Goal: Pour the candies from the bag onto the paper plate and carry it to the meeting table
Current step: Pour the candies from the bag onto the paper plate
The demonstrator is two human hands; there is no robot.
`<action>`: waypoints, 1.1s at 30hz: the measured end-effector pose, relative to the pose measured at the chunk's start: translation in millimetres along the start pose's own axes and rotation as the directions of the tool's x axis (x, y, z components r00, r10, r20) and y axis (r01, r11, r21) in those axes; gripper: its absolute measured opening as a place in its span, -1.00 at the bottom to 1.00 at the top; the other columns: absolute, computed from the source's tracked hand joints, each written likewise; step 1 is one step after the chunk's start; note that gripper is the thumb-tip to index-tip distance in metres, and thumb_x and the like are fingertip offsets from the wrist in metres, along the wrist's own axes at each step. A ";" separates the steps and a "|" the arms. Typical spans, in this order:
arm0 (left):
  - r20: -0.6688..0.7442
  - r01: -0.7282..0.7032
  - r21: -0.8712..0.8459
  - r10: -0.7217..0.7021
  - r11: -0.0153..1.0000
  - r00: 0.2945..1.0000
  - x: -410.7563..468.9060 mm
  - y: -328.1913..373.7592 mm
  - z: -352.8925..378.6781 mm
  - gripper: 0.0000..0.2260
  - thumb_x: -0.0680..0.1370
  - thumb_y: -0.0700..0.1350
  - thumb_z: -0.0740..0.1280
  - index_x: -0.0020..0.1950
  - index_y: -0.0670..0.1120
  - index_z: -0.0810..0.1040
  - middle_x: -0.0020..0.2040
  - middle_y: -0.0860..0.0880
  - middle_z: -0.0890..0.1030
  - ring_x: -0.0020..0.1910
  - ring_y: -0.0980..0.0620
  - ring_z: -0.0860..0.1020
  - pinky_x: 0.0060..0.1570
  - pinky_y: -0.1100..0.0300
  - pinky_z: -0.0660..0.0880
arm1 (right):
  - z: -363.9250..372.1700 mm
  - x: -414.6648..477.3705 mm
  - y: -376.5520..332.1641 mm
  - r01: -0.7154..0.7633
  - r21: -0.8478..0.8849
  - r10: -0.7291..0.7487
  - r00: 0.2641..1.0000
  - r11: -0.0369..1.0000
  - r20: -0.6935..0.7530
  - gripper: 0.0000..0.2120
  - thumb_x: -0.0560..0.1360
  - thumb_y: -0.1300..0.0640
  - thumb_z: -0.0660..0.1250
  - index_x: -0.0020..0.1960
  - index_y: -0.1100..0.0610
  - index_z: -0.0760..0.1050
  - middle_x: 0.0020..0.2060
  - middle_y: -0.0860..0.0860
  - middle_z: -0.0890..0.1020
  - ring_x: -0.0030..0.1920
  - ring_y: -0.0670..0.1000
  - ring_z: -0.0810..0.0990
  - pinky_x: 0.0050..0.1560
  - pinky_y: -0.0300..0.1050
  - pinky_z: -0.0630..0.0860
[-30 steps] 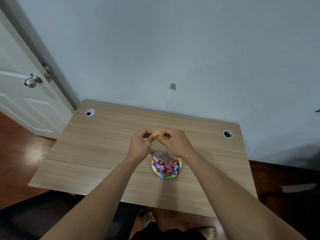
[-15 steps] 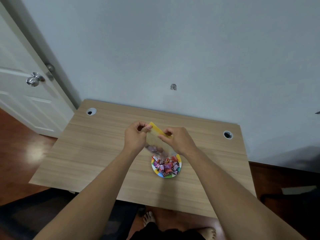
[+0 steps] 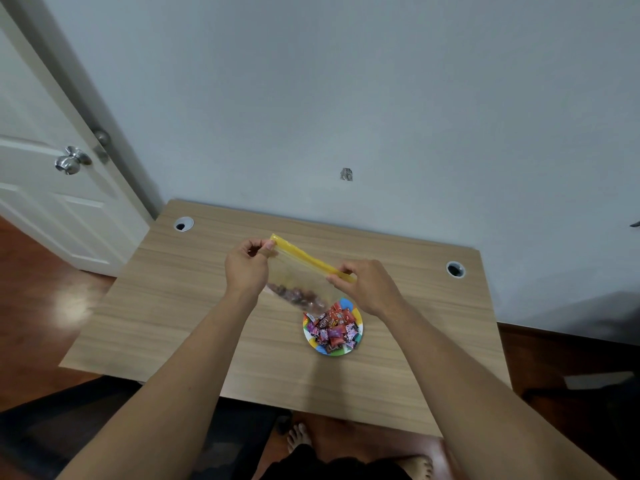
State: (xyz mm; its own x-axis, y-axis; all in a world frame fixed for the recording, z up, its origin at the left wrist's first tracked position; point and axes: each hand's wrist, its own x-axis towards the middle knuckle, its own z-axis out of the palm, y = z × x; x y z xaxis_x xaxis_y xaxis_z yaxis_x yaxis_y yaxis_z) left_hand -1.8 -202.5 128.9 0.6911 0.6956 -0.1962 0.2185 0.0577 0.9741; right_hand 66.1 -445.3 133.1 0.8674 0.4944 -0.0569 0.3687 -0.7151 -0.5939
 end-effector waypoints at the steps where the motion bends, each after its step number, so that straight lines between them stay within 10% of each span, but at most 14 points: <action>1: -0.003 0.011 -0.011 -0.011 1.000 1.000 1.5 -1.4 -2.8 -0.92 0.62 -0.14 0.47 -0.05 -0.12 0.70 -0.21 0.04 0.69 -0.19 0.10 0.61 -0.06 0.20 0.54 | 0.3 -1.1 1.4 -0.003 -0.005 0.003 1.000 1.000 0.000 -0.68 0.57 -0.26 0.45 -0.07 -0.01 0.73 -0.23 -0.08 0.71 -0.32 -0.11 0.52 -0.22 0.01 0.52; 33: 0.072 0.155 0.002 -0.155 0.988 0.985 2.7 -22.0 -36.5 -0.82 0.68 -0.04 0.41 -0.01 -0.13 0.68 -0.06 -0.06 0.71 -0.08 0.06 0.61 0.03 0.16 0.50 | -2.2 -1.2 3.3 0.113 -0.138 -0.109 0.993 0.984 0.039 -0.72 0.66 -0.19 0.35 -0.01 0.00 0.64 -0.11 -0.12 0.71 -0.06 -0.03 0.65 -0.01 0.12 0.65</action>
State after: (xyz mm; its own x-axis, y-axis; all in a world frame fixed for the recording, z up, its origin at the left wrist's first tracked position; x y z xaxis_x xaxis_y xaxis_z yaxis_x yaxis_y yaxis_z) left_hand -29.9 -175.7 111.0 0.6967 0.6250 -0.3521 0.3241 0.1636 0.9318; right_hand 66.9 -449.4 132.9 0.8086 0.5879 -0.0230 0.5068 -0.7158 -0.4803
